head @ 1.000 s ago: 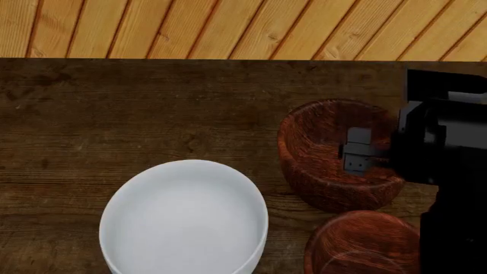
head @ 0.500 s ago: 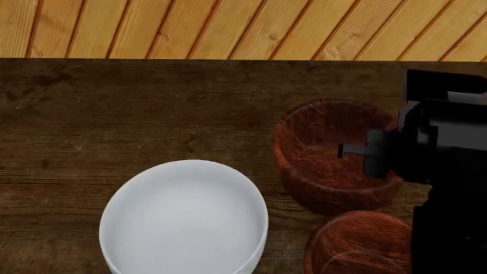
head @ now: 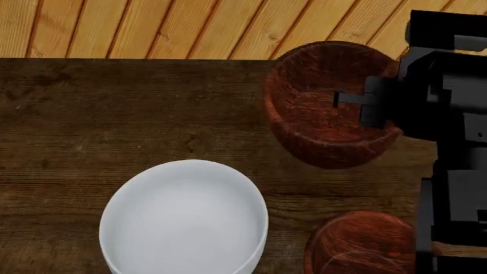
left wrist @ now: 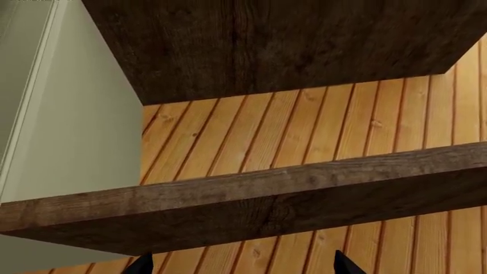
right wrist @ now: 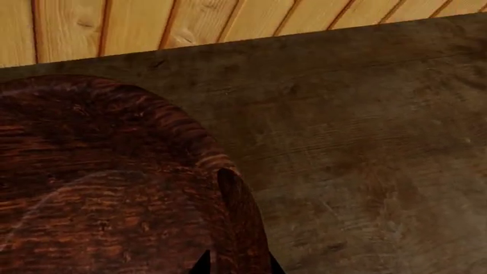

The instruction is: Stack the bowls from largest to smallest.

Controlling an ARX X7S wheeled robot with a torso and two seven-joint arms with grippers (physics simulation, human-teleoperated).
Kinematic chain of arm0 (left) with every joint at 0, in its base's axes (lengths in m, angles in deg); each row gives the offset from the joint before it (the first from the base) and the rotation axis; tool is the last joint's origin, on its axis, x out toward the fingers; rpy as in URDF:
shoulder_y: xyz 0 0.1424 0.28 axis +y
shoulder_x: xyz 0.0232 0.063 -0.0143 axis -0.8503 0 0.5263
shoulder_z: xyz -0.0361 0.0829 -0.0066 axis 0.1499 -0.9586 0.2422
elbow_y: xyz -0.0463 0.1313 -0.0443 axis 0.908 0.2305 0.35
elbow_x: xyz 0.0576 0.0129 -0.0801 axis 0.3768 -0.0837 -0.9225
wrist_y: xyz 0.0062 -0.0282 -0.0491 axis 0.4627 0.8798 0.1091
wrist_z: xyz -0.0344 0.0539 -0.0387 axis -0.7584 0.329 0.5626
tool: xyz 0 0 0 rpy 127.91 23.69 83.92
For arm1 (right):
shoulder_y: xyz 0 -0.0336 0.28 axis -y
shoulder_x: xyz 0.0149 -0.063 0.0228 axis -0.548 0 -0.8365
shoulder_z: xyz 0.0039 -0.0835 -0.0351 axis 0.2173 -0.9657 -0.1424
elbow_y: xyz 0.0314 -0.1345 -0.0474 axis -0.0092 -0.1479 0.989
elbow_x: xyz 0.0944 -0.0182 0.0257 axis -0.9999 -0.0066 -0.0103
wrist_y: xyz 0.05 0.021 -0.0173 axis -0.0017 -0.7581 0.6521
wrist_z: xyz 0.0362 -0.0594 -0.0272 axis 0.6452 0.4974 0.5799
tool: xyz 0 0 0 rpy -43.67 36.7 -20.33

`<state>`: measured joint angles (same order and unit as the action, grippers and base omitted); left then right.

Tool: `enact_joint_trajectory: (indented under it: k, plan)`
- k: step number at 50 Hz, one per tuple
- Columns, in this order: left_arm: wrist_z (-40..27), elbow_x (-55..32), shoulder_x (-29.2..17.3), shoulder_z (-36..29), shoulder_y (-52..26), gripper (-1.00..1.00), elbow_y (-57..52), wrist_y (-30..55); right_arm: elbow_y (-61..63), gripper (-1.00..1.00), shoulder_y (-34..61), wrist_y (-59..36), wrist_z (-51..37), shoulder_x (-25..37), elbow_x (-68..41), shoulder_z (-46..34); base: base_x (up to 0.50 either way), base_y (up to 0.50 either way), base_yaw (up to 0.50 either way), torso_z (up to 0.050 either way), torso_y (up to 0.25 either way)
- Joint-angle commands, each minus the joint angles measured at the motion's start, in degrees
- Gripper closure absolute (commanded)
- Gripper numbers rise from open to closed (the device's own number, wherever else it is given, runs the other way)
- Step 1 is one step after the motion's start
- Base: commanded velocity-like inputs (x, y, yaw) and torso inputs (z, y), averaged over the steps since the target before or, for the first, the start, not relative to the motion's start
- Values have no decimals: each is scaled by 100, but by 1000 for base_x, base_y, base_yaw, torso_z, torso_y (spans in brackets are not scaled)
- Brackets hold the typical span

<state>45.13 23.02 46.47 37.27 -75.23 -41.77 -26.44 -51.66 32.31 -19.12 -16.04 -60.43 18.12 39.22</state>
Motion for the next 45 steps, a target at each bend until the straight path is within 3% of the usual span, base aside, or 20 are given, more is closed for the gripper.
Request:
enact_joint_trajectory:
  k: [1,30,38,45]
  plan:
    - [-43,-40,3,-19,-31,-100,-69,49,1607,100,-52,-929,-36,61,-273,234,0,0,3,0,0]
    - [-93,-132,-53,33,-52,-100,-153,74,4326,100,-338,-2943,67,-89,-1422,108,0,0,0,0,0]
    - [-117,-172,-68,62,-53,-100,-192,93,4489,100,-354,-2985,-1264,251,-3611,-319,0,0,0,0,0]
    - [-121,-172,-70,62,-9,-100,-199,57,4598,100,-384,-2961,-2022,404,-4840,-612,0,0,0,0,1]
